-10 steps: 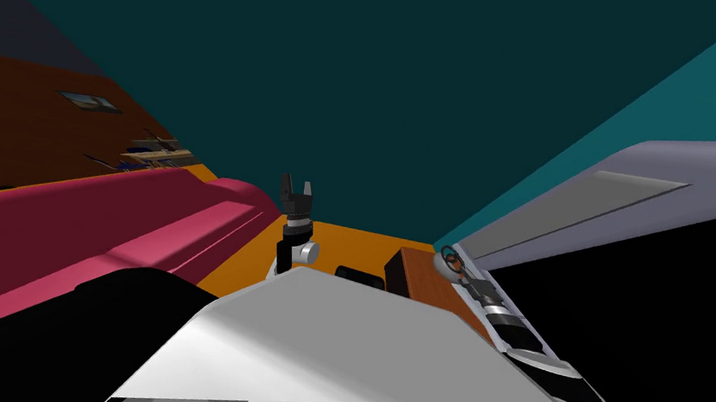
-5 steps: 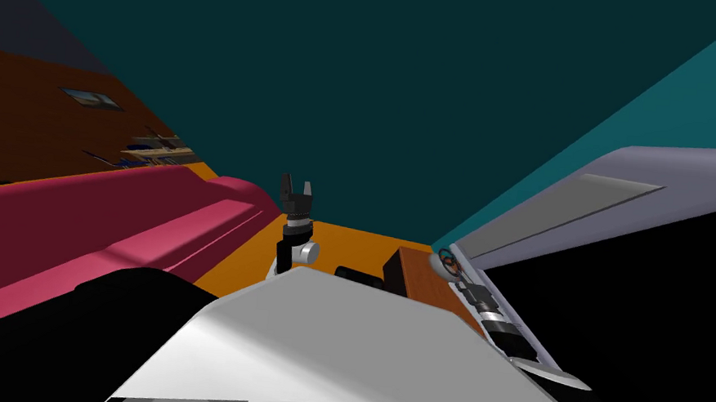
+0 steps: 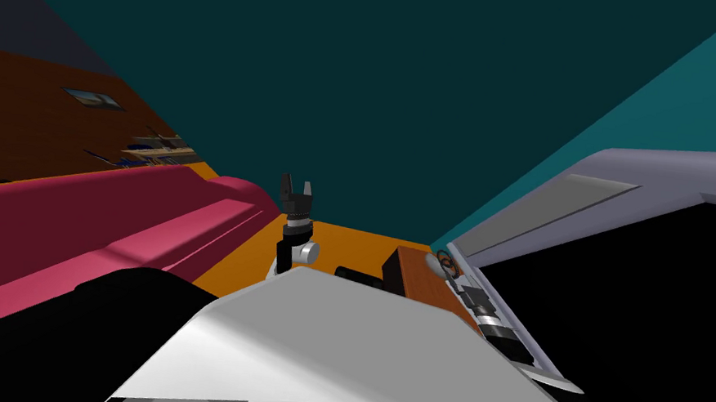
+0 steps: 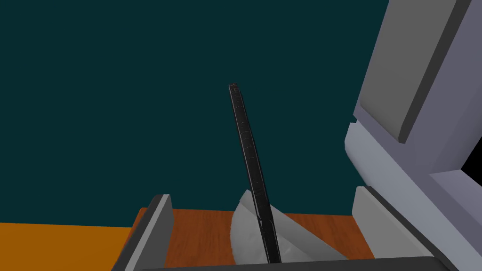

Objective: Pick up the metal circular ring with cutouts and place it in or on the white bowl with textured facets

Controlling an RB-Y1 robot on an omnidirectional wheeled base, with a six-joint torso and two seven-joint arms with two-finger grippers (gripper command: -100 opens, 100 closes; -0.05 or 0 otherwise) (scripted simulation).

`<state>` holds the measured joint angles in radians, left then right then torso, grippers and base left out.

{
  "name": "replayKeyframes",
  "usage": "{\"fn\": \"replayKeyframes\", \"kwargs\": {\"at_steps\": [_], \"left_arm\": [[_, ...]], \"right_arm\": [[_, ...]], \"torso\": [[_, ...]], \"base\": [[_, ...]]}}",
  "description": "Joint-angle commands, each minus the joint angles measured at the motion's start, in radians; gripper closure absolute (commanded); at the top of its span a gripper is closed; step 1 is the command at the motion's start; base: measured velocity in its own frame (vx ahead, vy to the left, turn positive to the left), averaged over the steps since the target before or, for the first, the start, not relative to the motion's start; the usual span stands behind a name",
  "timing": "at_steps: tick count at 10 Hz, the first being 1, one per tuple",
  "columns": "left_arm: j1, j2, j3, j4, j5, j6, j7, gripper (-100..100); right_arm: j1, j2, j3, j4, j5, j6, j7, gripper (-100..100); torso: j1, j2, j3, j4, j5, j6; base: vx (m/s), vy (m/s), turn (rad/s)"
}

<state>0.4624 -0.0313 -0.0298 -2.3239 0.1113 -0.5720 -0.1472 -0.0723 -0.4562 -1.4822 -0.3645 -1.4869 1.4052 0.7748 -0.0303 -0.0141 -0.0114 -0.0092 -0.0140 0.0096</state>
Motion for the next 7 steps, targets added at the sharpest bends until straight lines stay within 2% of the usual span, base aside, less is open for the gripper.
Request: {"fn": "replayKeyframes", "kwargs": {"at_steps": [1, 3, 4, 5, 6, 7], "left_arm": [[0.000, 0.000, 0.000, 0.000, 0.000, 0.000, 0.000, 0], [0.000, 0.000, 0.000, 0.000, 0.000, 0.000, 0.000, 0], [0.000, 0.000, 0.000, 0.000, 0.000, 0.000, 0.000, 0], [0.000, 0.000, 0.000, 0.000, 0.000, 0.000, 0.000, 0], [0.000, 0.000, 0.000, 0.000, 0.000, 0.000, 0.000, 0], [0.000, 0.000, 0.000, 0.000, 0.000, 0.000, 0.000, 0]], "right_arm": [[0.000, 0.000, 0.000, 0.000, 0.000, 0.000, 0.000, -100], [0.000, 0.000, 0.000, 0.000, 0.000, 0.000, 0.000, -100], [0.000, 0.000, 0.000, 0.000, 0.000, 0.000, 0.000, 0], [-0.010, -0.040, 0.004, -0.007, 0.002, 0.001, -0.038, -100], [-0.010, -0.040, 0.004, -0.007, 0.002, 0.001, -0.038, -100], [-0.010, -0.040, 0.004, -0.035, 0.002, 0.001, -0.038, -100]], "torso": [[0.000, 0.000, 0.000, 0.000, 0.000, 0.000], [0.000, 0.000, 0.000, 0.000, 0.000, 0.000], [0.000, 0.000, 0.000, 0.000, 0.000, 0.000], [0.000, 0.000, 0.000, 0.000, 0.000, 0.000], [0.005, 0.001, 0.001, 0.000, 0.001, 0.000], [0.006, 0.002, 0.001, 0.000, 0.001, 0.000]], "base": [[0.000, 0.000, 0.000], [0.000, 0.000, 0.000], [0.000, 0.000, 0.000], [-0.031, 0.084, 0.027], [-0.035, 0.097, 0.003], [-0.015, 0.045, -0.010]]}}
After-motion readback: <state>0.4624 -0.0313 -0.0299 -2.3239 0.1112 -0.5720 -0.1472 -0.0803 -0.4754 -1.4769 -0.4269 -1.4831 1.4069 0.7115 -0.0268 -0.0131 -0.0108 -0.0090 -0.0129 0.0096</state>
